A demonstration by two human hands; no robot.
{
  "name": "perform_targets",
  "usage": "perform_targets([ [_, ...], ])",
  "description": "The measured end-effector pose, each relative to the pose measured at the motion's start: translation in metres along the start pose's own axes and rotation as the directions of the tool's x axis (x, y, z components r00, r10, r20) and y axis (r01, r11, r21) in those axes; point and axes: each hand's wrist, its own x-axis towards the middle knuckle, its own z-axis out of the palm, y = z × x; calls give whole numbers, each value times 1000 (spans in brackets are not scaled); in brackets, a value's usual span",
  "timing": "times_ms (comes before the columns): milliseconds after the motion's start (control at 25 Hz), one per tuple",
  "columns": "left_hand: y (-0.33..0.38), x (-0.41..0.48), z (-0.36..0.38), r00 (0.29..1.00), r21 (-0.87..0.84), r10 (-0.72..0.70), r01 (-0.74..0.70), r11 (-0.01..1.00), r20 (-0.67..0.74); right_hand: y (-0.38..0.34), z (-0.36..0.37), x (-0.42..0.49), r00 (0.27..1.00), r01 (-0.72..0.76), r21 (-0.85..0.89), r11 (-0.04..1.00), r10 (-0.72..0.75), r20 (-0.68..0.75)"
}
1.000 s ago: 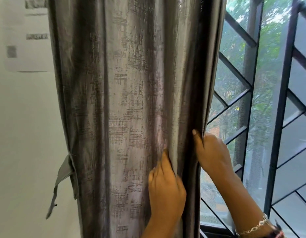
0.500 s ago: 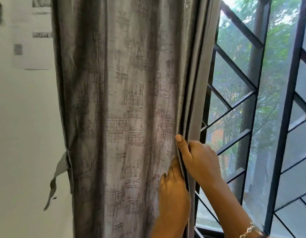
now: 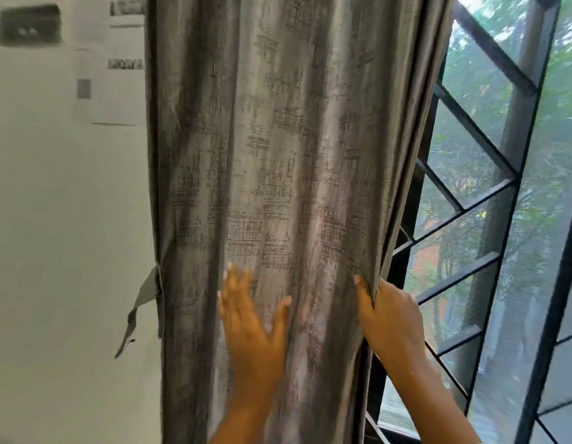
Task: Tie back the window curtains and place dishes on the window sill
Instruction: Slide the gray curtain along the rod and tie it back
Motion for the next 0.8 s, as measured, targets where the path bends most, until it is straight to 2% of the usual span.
perform_targets([
  [40, -6, 13, -2, 994, -18, -106, 105, 994, -32, -1, 1, 0, 1000, -3, 7, 1000, 3, -4],
  [120, -18, 32, -4, 966, -35, -258, 258, 966, -3, -3, 4, -1, 1000, -15, 18, 1000, 15, -17],
  [200, -31, 39, -4, 948, -39, -315, 317, 948, 44, -5, 9, 0, 999, -22, 24, 999, 23, -34],
  [400, -40, 31, -6, 952, 67, -301, 297, 952, 56, -12, 32, -3, 995, -54, 9, 998, 55, -80],
  [520, -28, 20, -7, 946, 96, -291, 279, 955, 141, -24, 52, -4, 997, -43, -24, 999, 42, -59],
  [680, -12, 10, -10, 958, 19, -174, 174, 985, 227, -47, 68, 0, 998, -38, -8, 999, 38, -43],
  [800, -11, 4, -11, 929, -22, -135, 151, 988, 345, -66, 73, -2, 1000, 13, 28, 1000, -13, -10],
])
